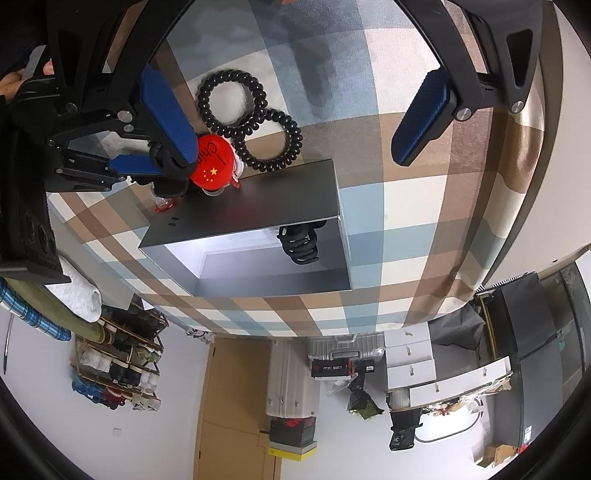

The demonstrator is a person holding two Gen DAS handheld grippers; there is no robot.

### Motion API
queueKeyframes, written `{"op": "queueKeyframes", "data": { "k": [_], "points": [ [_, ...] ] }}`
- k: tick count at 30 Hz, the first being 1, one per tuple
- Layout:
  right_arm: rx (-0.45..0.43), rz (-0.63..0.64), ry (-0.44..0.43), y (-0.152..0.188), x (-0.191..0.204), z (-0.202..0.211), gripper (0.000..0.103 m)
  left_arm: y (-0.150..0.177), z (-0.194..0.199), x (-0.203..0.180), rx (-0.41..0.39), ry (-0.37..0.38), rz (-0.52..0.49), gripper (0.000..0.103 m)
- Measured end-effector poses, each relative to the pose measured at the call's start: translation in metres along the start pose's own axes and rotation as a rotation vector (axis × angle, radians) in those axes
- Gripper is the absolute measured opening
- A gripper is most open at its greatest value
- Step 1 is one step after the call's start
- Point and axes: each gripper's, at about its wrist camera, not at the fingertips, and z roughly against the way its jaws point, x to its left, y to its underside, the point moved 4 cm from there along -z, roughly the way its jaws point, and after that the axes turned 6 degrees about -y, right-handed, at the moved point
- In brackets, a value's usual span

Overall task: Organize jewelry
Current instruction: 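Close the right gripper on the black claw clip and lift it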

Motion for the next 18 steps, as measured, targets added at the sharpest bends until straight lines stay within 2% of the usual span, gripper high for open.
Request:
{"op": "queueKeyframes", "data": {
  "k": [7,10,18],
  "points": [
    [-0.138,0.030,-0.024,-0.013,0.005,0.037,0.045,0.002,0.001,-0.003,0.015,0.016,-0.027,0.102],
    [-0.197,0.009,-0.088,-0.019,0.000,0.052,0.046,0.007,-0.001,-0.011,0.047,0.044,-0.070,0.102],
    [-0.201,-0.001,-0.069,-0.023,-0.003,0.052,0.046,0.018,-0.008,-0.029,0.106,0.080,-0.164,0.102]
  ]
}}
